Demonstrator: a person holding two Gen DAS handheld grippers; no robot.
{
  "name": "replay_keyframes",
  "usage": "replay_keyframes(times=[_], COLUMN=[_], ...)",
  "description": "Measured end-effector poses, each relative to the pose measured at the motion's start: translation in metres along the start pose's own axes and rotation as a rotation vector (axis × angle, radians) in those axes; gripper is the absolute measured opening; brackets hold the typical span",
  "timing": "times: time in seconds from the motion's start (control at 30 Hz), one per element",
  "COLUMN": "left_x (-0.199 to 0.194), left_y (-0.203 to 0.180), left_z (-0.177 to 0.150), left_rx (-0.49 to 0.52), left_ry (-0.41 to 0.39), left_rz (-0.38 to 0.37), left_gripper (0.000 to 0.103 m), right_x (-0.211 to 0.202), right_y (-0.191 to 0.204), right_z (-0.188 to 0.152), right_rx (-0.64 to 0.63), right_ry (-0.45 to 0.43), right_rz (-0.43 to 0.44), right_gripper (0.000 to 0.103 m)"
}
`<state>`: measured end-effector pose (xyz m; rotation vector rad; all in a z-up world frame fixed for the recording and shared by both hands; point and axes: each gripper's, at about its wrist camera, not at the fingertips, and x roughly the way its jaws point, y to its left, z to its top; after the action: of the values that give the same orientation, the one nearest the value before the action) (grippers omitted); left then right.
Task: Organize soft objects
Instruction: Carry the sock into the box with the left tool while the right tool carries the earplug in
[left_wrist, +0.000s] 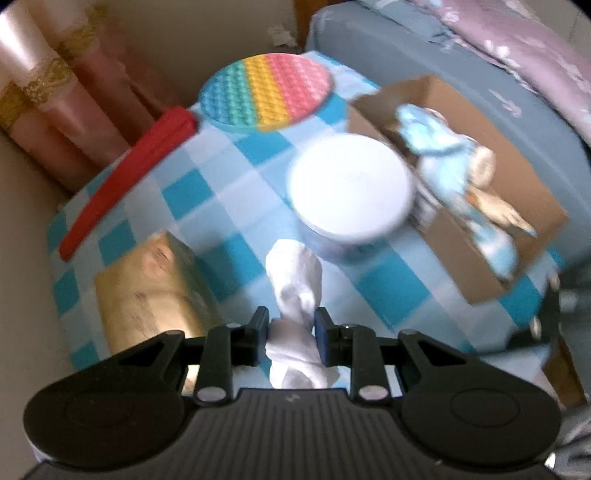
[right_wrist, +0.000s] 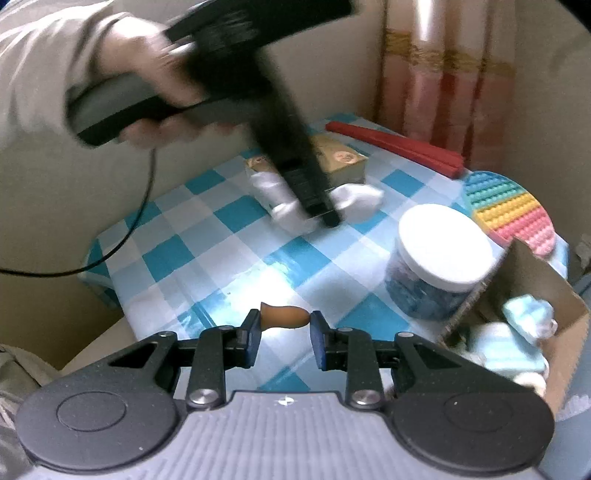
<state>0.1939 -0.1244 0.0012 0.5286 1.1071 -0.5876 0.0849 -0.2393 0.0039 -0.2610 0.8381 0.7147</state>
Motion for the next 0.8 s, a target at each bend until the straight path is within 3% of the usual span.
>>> replay_keyframes(times=[0.3,0.5,0.67,0.73,0.8], left_x=[-0.018,-0.023,-0.023,-0.021,-0.016], left_y=[-0.058,-0.082,-0.093,-0.096,-0.099], left_z=[-0.01,0.018,0.051,0.064,0.077], left_rx=[0.074,0.106,0.097,0.086,0.078], left_ry=[-0.033,-0.091,-0.136,-0.153,-0.157], left_rz=[-0.12,-0.155,-0.181,-0.188,-0.202], left_gripper=[0.025,0.025,0.025,0.025,0.025], right_x=[-0.045,-0.062,-0.057,-0.051,-0.047], right_y=[-0.032,-0.063,-0.089,-0.094,-0.093], right_z=[-0.035,-0.054,-0.061,-0.062,-0.065], right_rx=[0.096,0.157,0.203,0.207,0.209], right_ry=[-0.014,-0.012,-0.012,-0.001,-0.002], right_rz=[-0.129,-0.257,-0.298,-0.304,-0.313], right_gripper=[0.033,0.033,0.035,0.05,0.073])
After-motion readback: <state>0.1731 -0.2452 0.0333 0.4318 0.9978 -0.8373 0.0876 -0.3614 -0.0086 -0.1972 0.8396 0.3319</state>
